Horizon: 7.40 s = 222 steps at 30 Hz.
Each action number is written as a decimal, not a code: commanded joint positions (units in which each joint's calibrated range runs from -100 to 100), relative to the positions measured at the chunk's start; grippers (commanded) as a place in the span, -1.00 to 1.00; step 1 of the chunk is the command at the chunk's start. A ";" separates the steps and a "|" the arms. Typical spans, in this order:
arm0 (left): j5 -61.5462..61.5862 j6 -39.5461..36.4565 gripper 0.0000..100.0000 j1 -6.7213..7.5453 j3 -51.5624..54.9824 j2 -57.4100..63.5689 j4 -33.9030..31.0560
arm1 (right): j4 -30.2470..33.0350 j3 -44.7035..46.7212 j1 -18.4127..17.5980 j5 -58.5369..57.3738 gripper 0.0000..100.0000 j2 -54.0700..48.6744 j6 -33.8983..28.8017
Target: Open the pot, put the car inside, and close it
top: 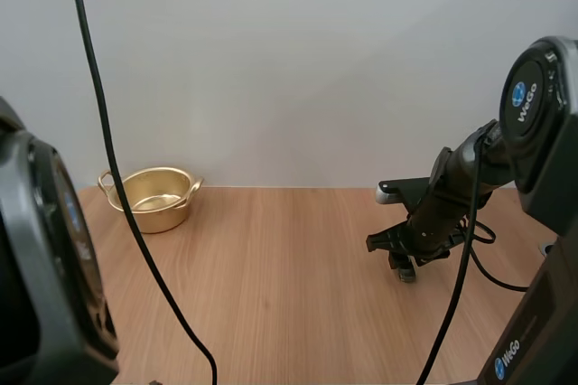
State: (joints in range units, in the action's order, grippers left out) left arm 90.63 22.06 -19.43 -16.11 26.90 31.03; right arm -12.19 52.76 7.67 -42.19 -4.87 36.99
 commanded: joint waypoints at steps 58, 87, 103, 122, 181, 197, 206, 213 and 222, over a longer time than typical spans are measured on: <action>-15.33 -17.91 -1.00 -0.01 0.04 17.56 -15.91 | -11.59 -75.47 -32.44 3.64 -1.00 41.83 10.14; -14.60 -14.26 -1.00 -0.01 8.58 16.58 -15.87 | 4.22 -75.47 -34.66 -1.54 -0.59 42.69 2.17; -30.71 -4.51 -1.00 -0.01 29.97 -8.39 -7.82 | 8.18 -75.47 -22.72 -23.30 -1.00 25.86 -4.20; -24.59 6.77 -1.00 7.23 30.36 -30.33 4.69 | 6.85 -75.47 -12.45 -36.36 -1.00 8.98 -4.20; -38.79 3.01 1.00 6.89 30.36 -42.12 -8.53 | 6.63 -75.47 -8.51 -40.68 -1.00 2.40 -3.13; -39.64 24.83 1.00 6.89 53.36 -0.68 28.95 | -9.13 -57.85 -1.75 -41.68 -1.00 1.03 10.05; -39.53 24.29 1.00 6.89 71.30 35.53 28.61 | -34.38 -32.19 4.96 -25.42 -1.00 -10.02 33.85; -38.76 9.70 1.00 6.89 72.18 62.37 20.32 | -51.23 -17.43 5.41 -20.89 -1.00 -17.83 51.36; -33.17 -4.08 1.00 6.89 82.03 73.10 10.24 | -64.56 -2.28 5.41 -22.00 -1.00 -28.49 62.67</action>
State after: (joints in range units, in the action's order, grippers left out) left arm 56.92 25.86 -12.52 63.52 59.11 45.39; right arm -57.12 39.09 13.08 -65.37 -31.36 79.22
